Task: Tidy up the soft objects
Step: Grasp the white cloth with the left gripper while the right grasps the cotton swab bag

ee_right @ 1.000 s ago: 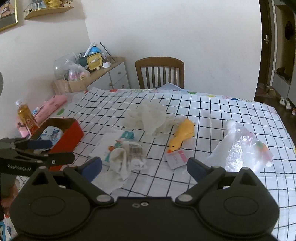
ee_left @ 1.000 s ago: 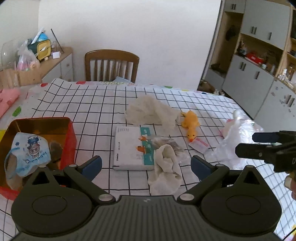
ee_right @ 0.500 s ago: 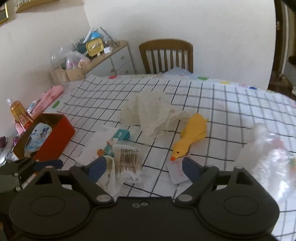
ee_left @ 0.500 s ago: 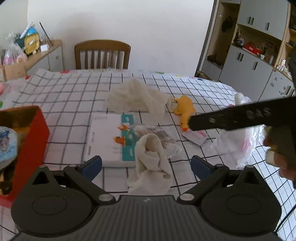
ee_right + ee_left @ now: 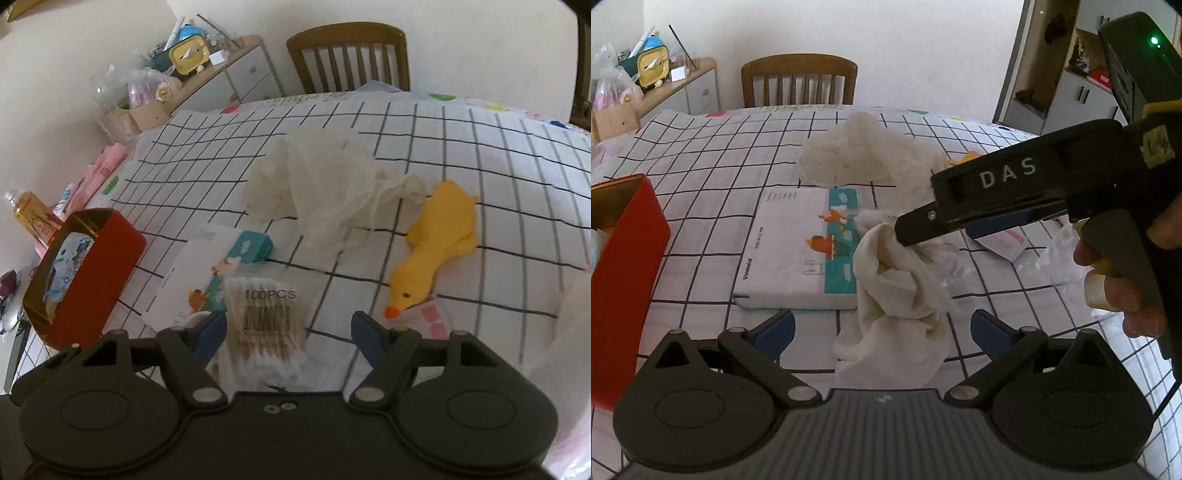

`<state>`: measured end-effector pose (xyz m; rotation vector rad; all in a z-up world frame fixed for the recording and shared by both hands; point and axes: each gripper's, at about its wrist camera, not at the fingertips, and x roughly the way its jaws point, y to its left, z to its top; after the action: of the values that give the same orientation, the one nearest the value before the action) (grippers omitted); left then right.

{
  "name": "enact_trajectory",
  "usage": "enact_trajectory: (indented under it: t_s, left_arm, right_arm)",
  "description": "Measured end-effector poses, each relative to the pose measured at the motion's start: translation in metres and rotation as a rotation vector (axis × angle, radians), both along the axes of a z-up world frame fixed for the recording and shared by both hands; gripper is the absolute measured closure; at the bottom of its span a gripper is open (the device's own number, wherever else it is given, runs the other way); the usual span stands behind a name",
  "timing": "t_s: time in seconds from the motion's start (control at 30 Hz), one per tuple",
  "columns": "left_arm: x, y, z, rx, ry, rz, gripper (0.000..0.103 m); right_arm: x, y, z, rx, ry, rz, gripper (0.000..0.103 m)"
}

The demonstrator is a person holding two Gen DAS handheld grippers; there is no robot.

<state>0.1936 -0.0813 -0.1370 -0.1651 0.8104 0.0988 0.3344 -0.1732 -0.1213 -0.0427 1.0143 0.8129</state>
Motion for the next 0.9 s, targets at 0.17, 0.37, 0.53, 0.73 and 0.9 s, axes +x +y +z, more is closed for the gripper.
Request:
enact_trajectory:
  t_s: [0.17, 0.37, 0.53, 0.73, 0.9]
  left_arm:
    - [0.006, -0.001, -0.005, 0.006, 0.021, -0.012, 0.023]
    - [0.009, -0.005, -0.006, 0.021, 0.019, -0.045, 0.045]
    - [0.011, -0.009, -0.006, 0.056, 0.024, -0.06, 0.061]
    - [0.012, -0.007, -0.004, 0.051, 0.026, -0.073, 0.081]
    - [0.01, -0.006, -0.003, 0.049, 0.017, -0.079, 0.09]
  right_arm:
    - [0.0, 0.009, -0.004, -0.005, 0.006, 0.03, 0.041]
    - [0.003, 0.012, -0.008, 0.01, 0.033, 0.032, 0.053]
    - [0.0, 0.011, -0.008, 0.024, 0.036, 0.018, 0.064]
    - [-0.005, 0.007, -0.005, 0.03, 0.022, -0.01, 0.07]
    - [-0.014, 0.001, 0.002, 0.037, -0.014, -0.025, 0.072]
